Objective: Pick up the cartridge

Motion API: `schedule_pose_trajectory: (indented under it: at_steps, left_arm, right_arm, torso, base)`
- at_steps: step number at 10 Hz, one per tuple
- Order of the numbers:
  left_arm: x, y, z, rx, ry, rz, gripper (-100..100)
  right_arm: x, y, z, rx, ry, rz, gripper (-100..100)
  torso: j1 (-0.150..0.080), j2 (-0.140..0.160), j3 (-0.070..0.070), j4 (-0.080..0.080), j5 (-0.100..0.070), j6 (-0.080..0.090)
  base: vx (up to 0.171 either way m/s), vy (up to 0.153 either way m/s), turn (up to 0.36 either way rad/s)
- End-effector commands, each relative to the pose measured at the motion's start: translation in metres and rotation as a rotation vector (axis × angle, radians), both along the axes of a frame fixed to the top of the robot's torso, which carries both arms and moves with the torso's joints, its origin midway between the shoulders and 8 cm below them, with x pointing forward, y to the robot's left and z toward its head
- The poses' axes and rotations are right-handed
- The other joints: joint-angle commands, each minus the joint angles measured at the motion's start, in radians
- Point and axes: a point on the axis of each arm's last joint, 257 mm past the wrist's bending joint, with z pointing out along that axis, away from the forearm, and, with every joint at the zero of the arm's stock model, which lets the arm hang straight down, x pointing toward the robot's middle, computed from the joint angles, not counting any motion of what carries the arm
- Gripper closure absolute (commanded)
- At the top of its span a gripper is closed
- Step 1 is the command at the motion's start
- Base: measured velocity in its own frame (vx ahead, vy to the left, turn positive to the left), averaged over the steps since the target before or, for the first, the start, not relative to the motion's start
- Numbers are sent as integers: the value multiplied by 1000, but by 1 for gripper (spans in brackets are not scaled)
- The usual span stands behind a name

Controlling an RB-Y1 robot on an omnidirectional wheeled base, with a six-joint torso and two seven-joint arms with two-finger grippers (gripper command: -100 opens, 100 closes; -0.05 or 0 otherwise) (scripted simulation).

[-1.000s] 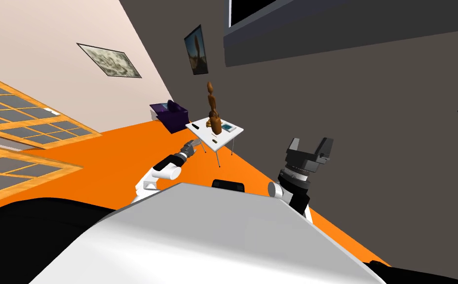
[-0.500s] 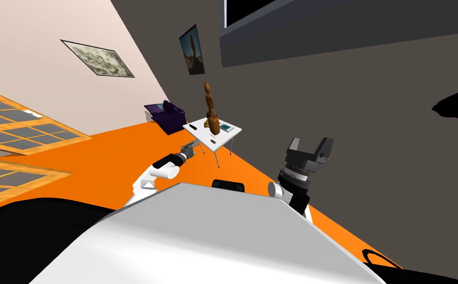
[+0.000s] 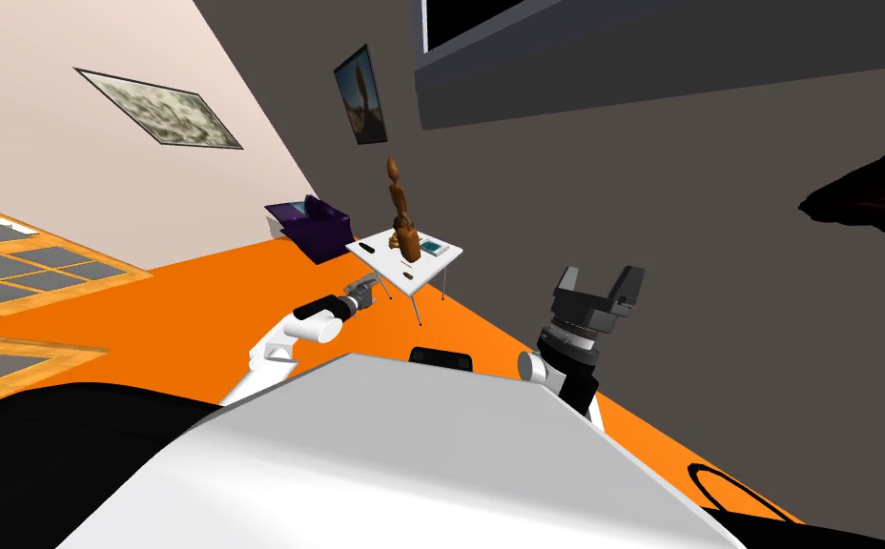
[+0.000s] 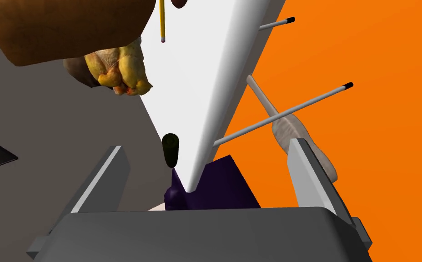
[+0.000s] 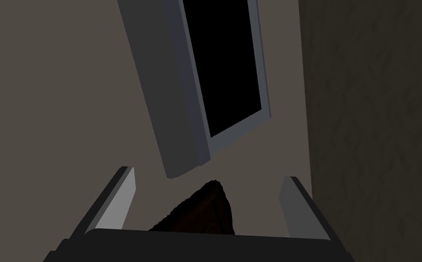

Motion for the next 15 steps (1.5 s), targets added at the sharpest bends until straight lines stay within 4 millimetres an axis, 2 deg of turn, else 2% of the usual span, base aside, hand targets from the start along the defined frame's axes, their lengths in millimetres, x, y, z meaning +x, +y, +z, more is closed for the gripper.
schedule_pose_trajectory:
  at_steps: [1, 7, 15]
  left_arm:
    - [-4, 0, -5, 2, 30, 0, -100]
    - [-25, 9, -27, 41, 204, -35, -100]
    - [-59, 23, -45, 113, 418, -91, -100]
  right_arm:
    - [0, 0, 0, 0, 0, 0, 0]
    - [0, 0, 0, 0, 0, 0, 0]
    - [0, 0, 0, 0, 0, 0, 0]
  torso:
    - [0, 0, 0, 0, 0, 0]
    - [-1, -2, -1, 0, 0, 0]
    - [-2, -4, -2, -1, -1, 0]
  base:
    - [14, 1, -3]
    - [48, -10, -81]
    - [78, -21, -67]
